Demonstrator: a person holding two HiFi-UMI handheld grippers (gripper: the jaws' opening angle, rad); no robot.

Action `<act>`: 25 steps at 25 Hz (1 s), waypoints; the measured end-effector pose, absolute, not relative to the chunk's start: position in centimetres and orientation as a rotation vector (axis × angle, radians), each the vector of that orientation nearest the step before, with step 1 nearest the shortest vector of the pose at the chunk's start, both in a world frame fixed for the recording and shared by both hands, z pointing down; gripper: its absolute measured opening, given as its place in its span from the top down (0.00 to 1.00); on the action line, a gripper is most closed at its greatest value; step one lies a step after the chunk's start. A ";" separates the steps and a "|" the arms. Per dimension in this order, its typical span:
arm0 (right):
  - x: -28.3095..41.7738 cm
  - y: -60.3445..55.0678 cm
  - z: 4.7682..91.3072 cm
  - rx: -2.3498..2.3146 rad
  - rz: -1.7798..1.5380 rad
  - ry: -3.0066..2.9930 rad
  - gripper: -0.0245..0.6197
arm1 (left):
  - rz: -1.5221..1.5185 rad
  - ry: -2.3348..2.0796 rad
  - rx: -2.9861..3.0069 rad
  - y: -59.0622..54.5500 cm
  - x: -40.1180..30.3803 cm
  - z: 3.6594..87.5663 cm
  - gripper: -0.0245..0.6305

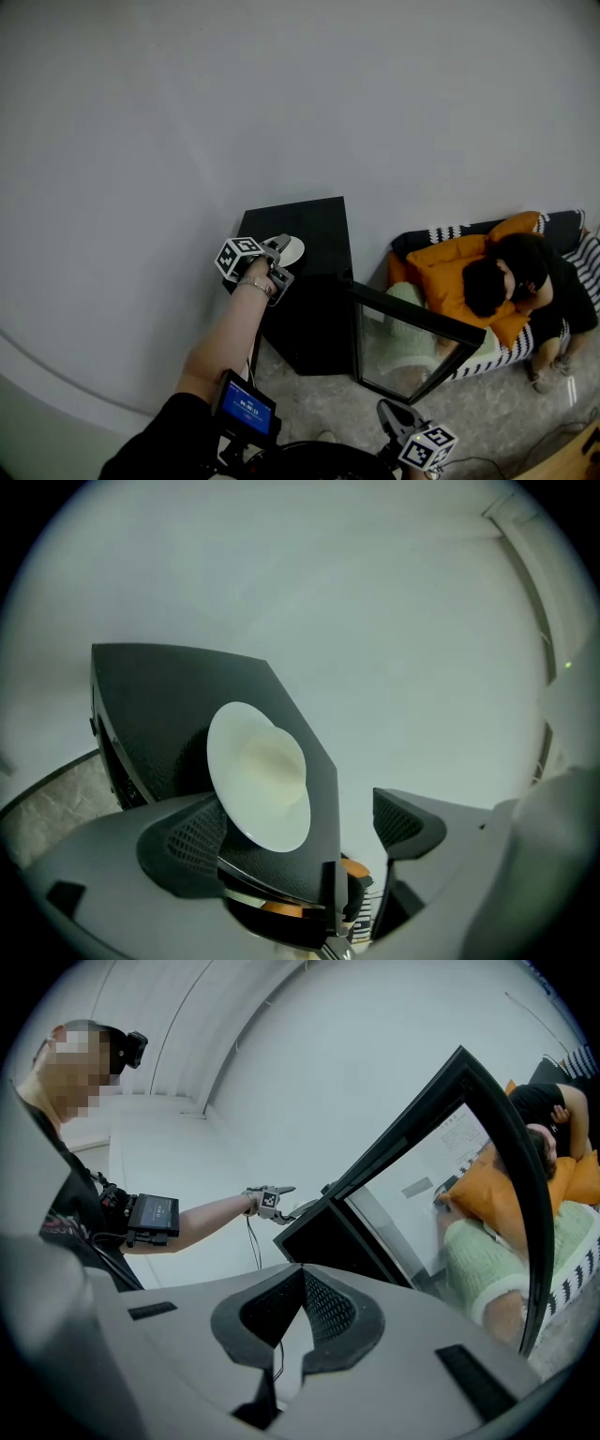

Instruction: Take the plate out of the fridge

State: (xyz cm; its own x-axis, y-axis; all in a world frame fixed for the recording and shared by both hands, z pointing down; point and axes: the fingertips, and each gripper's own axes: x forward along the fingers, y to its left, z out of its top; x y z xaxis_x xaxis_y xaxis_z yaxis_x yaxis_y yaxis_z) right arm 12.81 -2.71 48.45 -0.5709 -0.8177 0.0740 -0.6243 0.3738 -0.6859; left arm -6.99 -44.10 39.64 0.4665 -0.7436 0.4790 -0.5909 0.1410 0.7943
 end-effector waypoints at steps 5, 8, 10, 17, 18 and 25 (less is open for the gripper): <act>13.1 -2.7 48.3 -1.252 -1.002 2.346 0.97 | -0.088 -1.209 1.574 -43.6 -6.7 39.1 0.13; 12.9 -2.6 48.2 -1.239 -1.005 2.348 0.97 | -0.025 -1.169 1.596 -43.6 -6.1 39.5 0.08; 12.7 -2.4 48.0 -1.232 -1.001 2.359 0.97 | 0.012 -1.138 1.618 -43.3 -5.4 39.4 0.06; 13.4 -1.7 47.5 -1.246 -0.994 2.345 0.97 | 0.068 -1.105 1.673 -41.6 -5.0 38.9 0.06; 13.5 -1.7 47.5 -1.246 -0.994 2.342 0.97 | 0.062 -1.101 1.684 -41.4 -5.1 38.6 0.06; 12.3 -1.6 47.6 -1.203 -1.002 2.374 0.97 | -0.014 -1.016 1.827 -39.4 -5.2 36.3 0.17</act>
